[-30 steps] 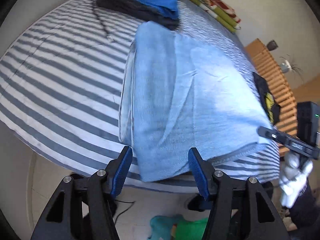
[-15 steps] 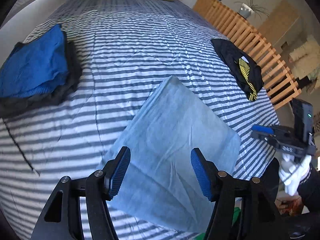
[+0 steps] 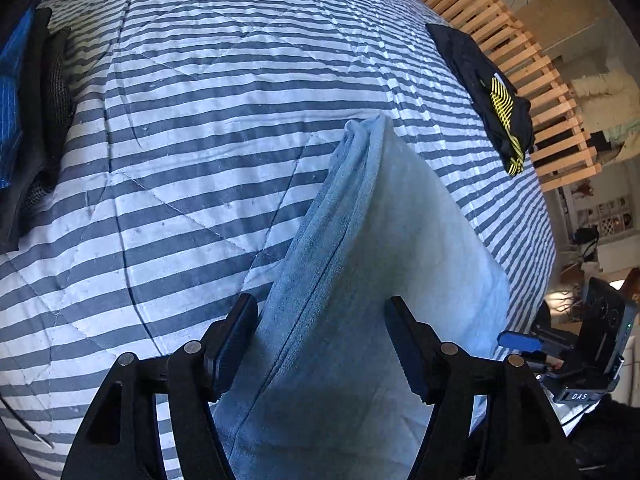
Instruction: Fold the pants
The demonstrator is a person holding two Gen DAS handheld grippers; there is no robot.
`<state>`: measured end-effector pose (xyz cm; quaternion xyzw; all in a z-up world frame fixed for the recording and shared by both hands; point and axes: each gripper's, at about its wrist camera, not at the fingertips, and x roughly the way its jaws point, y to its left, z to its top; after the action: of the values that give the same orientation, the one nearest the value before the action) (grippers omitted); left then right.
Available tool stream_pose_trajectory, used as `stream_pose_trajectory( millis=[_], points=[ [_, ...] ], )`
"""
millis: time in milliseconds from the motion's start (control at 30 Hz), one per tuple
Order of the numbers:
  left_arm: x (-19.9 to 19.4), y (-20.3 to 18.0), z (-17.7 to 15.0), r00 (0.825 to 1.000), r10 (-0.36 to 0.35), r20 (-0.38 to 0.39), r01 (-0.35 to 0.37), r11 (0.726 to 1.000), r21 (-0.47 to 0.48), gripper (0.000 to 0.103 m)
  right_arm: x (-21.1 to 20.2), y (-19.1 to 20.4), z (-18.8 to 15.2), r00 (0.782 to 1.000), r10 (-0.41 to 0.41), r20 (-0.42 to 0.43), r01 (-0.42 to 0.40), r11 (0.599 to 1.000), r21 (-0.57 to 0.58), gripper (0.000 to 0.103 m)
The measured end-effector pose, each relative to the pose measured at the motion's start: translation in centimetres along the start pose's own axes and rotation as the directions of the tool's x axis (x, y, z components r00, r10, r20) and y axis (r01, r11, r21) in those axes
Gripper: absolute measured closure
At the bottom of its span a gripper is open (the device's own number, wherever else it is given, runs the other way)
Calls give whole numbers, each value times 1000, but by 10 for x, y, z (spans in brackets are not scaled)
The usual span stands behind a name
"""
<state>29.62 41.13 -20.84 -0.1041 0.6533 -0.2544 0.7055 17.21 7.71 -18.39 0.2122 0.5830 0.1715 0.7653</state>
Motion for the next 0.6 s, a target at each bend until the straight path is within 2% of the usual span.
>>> stream_pose_trajectory(
  millis=[33,67,133,200,333,400,467,533,600],
  points=[
    [3,4,1,1000,-22,0,22,1000,-18,33,-7,-8,-4,1000,-17,20,17,999,31,54],
    [5,7,0,1000,-28,-7,28,999,-25,33,-10,-14,-8,999,-38,36,36,997,61,49],
    [15,8,-1,999,-32,-34,32,999,-18,29,0,-22,-15,998,-51,22,49,994,99,49],
    [24,6,-3,998,-34,-53,34,999,-13,26,24,-25,-18,997,-57,-44,61,992,107,49],
    [36,0,-5,998,-55,-45,55,998,1,15,40,-17,-13,1000,3,15,-5,995,98,43],
    [40,-5,-6,999,-44,-32,44,999,10,13,42,-15,-12,998,48,28,-52,990,135,37],
    [44,-12,-5,999,-41,10,41,999,18,9,45,-15,-13,996,75,46,-81,986,146,33],
    [49,-23,-6,999,-8,45,6,999,40,8,48,-8,-10,995,52,79,-62,989,132,32],
    [51,-30,-9,999,11,42,-14,998,56,9,51,6,-8,996,11,85,-19,995,95,32]
  ],
)
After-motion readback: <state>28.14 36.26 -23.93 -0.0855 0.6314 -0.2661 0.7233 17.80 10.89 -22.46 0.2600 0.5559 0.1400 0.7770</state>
